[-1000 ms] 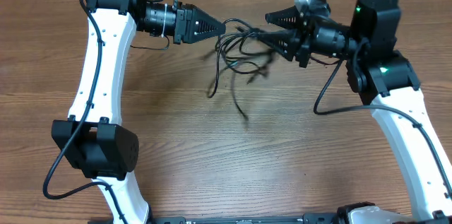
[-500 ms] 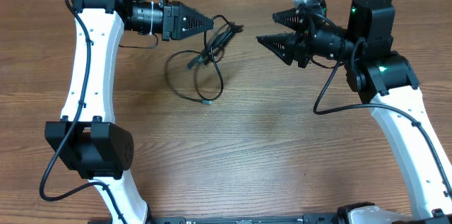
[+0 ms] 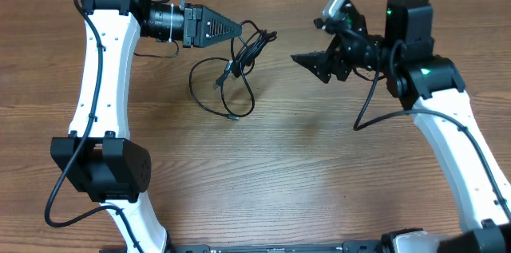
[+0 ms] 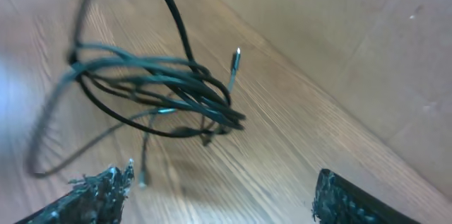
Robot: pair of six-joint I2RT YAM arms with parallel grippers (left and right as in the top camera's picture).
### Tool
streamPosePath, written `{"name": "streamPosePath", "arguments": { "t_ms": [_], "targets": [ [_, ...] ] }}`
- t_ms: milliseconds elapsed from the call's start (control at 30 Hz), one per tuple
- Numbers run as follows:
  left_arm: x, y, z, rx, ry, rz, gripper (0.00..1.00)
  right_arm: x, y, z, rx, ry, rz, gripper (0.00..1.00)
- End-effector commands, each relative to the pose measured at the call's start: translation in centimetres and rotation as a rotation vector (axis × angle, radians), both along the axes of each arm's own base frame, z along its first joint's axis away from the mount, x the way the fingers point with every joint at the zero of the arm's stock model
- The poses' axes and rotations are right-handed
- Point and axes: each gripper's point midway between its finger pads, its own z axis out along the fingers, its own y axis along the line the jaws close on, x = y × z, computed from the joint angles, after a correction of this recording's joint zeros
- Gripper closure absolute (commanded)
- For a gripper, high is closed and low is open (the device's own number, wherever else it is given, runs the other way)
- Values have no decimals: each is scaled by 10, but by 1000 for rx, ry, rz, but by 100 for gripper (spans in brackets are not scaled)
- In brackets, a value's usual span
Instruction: Untangle cables
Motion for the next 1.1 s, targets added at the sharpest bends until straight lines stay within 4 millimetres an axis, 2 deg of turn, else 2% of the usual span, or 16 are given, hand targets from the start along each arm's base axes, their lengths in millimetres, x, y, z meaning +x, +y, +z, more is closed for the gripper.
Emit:
{"name": "streamPosePath", "arguments": {
  "t_ms": [0, 167, 333, 567, 600, 633, 700, 733, 900, 1067],
  "targets": [
    [-11, -5, 28, -86, -49, -33, 96, 12, 0, -13, -82, -91, 42, 15],
    [-15, -8, 31, -107, -30, -43, 96, 26, 3, -22, -79, -106, 40, 7],
    [-20, -16, 31, -107, -12, -64, 96, 36, 9, -20, -70, -154, 47, 7],
    [-26, -25, 38, -148, -15, -98, 96, 32, 31, -29, -65, -147, 100, 14],
    [-26, -26, 38, -150, -20, -99, 96, 31, 35, -31, -65, -143, 109, 18],
    [-26, -26, 39, -151, -23, -99, 96, 29, 39, -32, -64, -142, 118, 30],
    [-26, -26, 39, -151, -23, -99, 96, 25, 45, -32, -64, -140, 132, 80],
    [-26, -26, 39, -151, -20, -98, 96, 24, 47, -33, -65, -137, 138, 96],
    [-23, -22, 36, -135, -23, -86, 96, 18, 47, -40, -74, -92, 143, 96],
    [-9, -4, 16, -18, -33, -16, 94, 22, 36, -54, -107, 0, 45, 96]
  ]
}}
